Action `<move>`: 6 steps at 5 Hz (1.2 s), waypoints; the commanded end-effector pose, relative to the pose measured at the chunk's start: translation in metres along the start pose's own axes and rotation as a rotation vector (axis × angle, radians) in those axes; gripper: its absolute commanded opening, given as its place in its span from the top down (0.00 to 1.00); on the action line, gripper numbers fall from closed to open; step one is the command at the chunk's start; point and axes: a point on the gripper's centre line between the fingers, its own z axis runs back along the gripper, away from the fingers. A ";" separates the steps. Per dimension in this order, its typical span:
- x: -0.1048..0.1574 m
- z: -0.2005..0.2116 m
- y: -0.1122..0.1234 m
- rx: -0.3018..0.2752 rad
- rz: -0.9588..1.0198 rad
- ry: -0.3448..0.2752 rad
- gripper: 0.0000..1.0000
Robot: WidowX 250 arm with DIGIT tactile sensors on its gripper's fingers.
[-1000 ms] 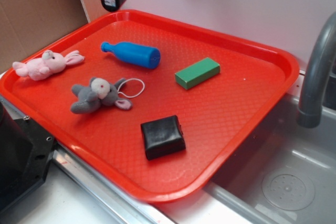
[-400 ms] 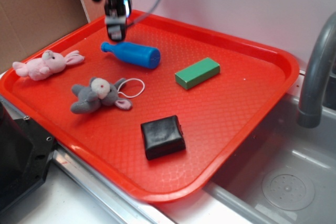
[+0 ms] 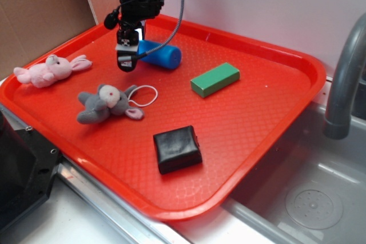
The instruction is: Grab the blue bottle.
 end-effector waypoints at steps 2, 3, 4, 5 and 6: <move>-0.003 -0.023 0.006 0.005 0.076 0.049 1.00; -0.004 -0.012 0.007 0.043 0.144 0.036 1.00; -0.008 0.037 0.000 0.158 0.423 0.000 1.00; -0.018 0.086 -0.041 0.111 0.674 -0.151 1.00; -0.031 0.138 -0.067 -0.001 0.920 -0.229 1.00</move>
